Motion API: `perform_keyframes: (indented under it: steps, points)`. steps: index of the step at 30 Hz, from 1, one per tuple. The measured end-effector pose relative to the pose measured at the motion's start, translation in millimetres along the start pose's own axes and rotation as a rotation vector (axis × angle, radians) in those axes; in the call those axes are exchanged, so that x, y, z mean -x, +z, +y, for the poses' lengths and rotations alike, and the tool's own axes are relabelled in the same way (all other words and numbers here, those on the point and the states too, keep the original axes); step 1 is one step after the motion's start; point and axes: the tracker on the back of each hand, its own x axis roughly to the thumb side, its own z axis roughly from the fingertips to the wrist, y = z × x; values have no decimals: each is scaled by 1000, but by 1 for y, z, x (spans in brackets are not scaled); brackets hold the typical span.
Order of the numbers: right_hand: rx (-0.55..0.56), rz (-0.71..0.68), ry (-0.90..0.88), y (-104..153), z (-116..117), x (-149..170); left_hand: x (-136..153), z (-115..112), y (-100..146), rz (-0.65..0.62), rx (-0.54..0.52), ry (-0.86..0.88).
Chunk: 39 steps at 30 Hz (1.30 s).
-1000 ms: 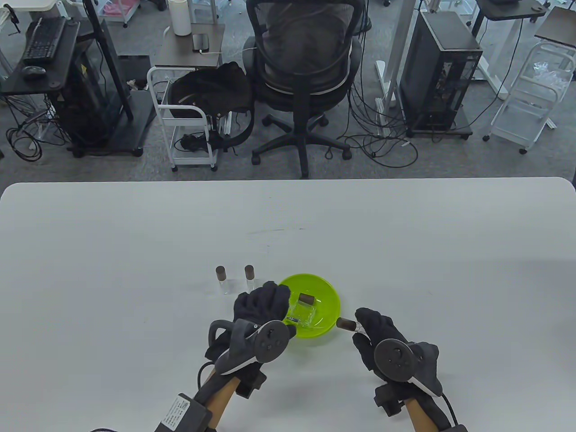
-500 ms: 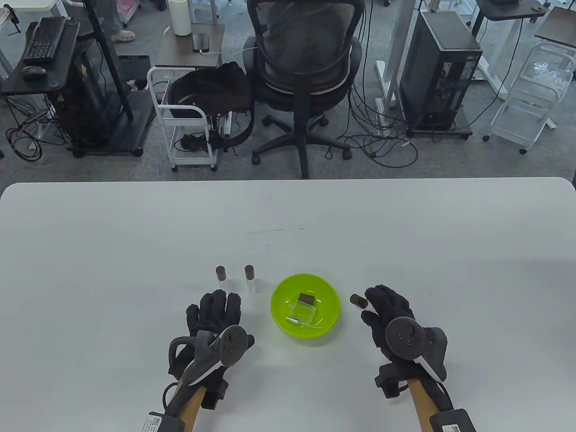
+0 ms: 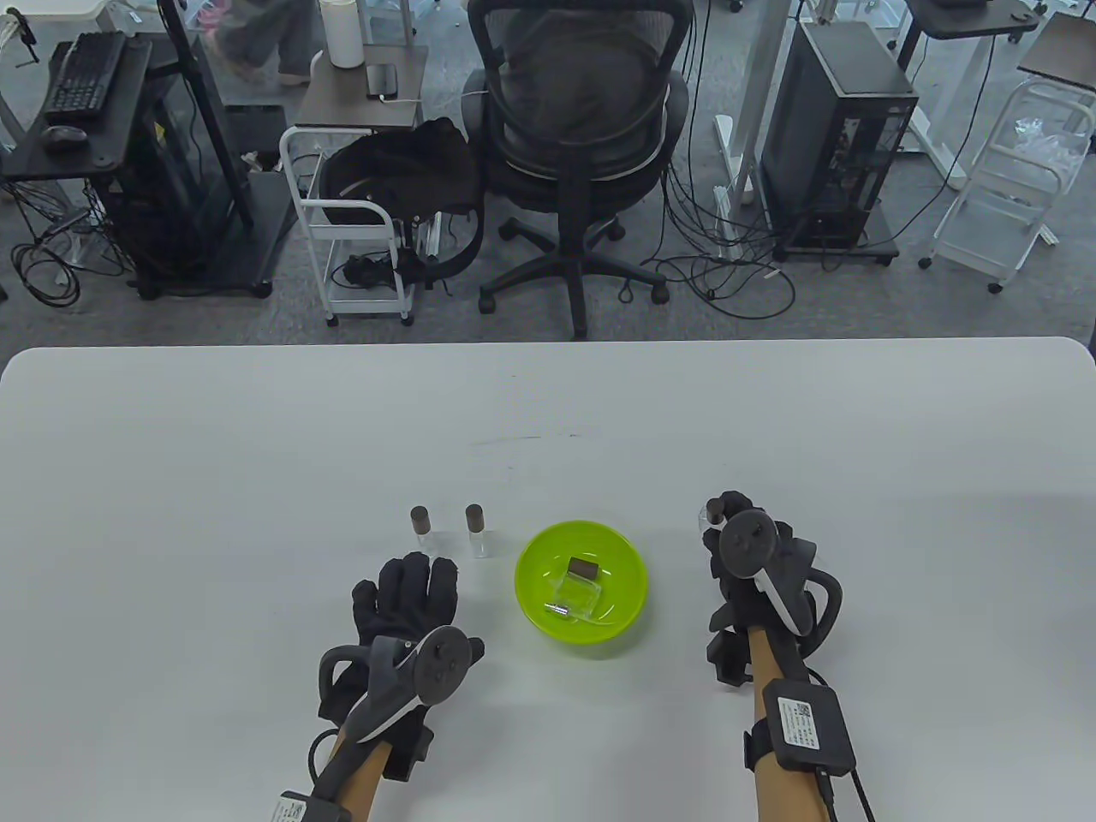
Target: Assemble perfume bottles from components
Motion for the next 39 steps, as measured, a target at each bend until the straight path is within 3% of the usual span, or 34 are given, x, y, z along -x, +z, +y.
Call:
perform_keyframes:
  steps: [16, 25, 29, 35, 39]
  points:
    - [-76, 77, 1, -9, 8, 14, 1, 4, 2, 23, 13, -3]
    - [-2, 22, 16, 4, -10, 26, 1, 5, 0, 31, 16, -8]
    - [79, -29, 109, 18, -29, 25, 3, 7, 0, 33, 10, 9]
    - [230, -216, 137, 52, -63, -19, 3, 7, -1, 32, 9, 9]
    - [176, -353, 133, 75, -62, -61, 2, 7, 0, 29, 8, 5]
